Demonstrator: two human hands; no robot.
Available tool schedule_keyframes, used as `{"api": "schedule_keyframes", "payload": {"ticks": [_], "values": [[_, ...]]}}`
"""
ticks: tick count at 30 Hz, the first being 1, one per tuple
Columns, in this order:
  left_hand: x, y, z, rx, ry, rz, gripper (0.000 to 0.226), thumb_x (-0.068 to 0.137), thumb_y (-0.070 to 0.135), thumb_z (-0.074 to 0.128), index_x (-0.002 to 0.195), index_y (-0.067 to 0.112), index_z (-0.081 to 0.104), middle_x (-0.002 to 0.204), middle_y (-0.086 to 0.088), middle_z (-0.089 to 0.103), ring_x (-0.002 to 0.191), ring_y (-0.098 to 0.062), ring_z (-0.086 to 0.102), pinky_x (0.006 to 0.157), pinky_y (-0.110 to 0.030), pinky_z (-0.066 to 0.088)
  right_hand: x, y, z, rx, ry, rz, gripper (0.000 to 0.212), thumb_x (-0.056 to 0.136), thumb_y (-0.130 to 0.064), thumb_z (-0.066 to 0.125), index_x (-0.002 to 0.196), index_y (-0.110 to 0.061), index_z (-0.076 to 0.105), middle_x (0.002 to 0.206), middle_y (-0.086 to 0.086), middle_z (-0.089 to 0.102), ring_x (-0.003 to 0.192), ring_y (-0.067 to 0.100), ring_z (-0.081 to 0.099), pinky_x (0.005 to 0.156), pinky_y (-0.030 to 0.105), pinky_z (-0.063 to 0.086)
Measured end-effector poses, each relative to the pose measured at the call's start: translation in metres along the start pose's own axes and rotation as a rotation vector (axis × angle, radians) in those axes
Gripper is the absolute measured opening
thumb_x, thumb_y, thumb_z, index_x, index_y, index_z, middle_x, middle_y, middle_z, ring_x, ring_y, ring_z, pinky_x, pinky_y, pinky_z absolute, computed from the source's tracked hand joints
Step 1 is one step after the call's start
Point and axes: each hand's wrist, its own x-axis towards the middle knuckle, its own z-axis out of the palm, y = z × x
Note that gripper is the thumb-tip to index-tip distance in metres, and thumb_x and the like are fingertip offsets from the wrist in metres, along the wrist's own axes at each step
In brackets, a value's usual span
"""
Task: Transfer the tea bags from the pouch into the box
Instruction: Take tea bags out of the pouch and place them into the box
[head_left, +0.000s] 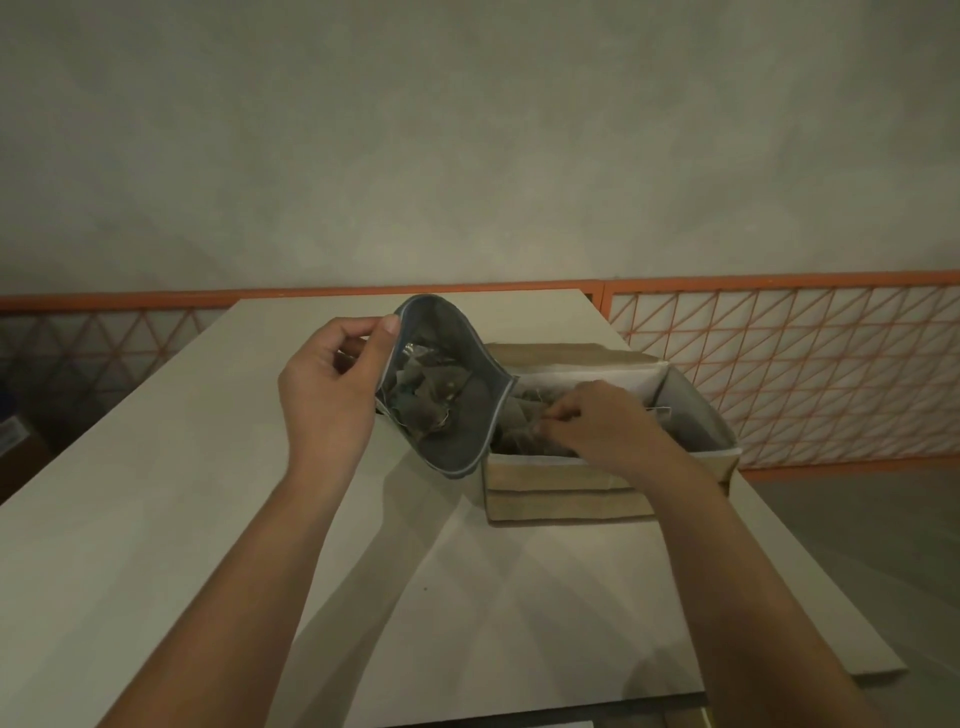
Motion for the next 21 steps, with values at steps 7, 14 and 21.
{"api": "schedule_keyframes", "payload": {"ticks": [7, 14, 21], "values": [[-0.001, 0.000, -0.002, -0.015, -0.024, 0.002, 0.009, 0.092, 0.035, 0.071, 0.084, 0.037, 0.071, 0.076, 0.007, 0.069, 0.070, -0.014, 0.058, 0.068, -0.030, 0.052, 0.004, -0.040, 0.004, 0.259, 0.410, -0.228, 0.027, 0.094, -0.036, 0.059, 0.116, -0.022, 0.064, 0.106, -0.005, 0.059, 0.097, 0.010, 0.056, 0.081, 0.022, 0.047], [-0.003, 0.001, -0.009, -0.022, 0.013, -0.057, 0.010, 0.094, 0.036, 0.069, 0.092, 0.028, 0.075, 0.081, 0.009, 0.072, 0.074, -0.007, 0.063, 0.070, -0.023, 0.052, 0.024, -0.063, 0.026, 0.082, 0.416, -0.322, 0.031, 0.101, -0.033, 0.048, 0.095, -0.011, 0.069, 0.077, -0.001, 0.052, 0.070, 0.015, 0.049, 0.060, 0.026, 0.034], [-0.029, -0.010, -0.010, -0.328, 0.127, -0.480, 0.047, 0.105, 0.052, 0.036, 0.141, 0.029, 0.054, 0.131, 0.011, 0.056, 0.118, -0.005, 0.055, 0.099, -0.025, 0.042, 0.026, -0.079, 0.031, 0.095, 0.557, -0.439, 0.030, 0.101, -0.017, 0.046, 0.124, -0.008, 0.063, 0.086, -0.002, 0.053, 0.063, 0.005, 0.043, 0.062, 0.013, 0.035]]}}
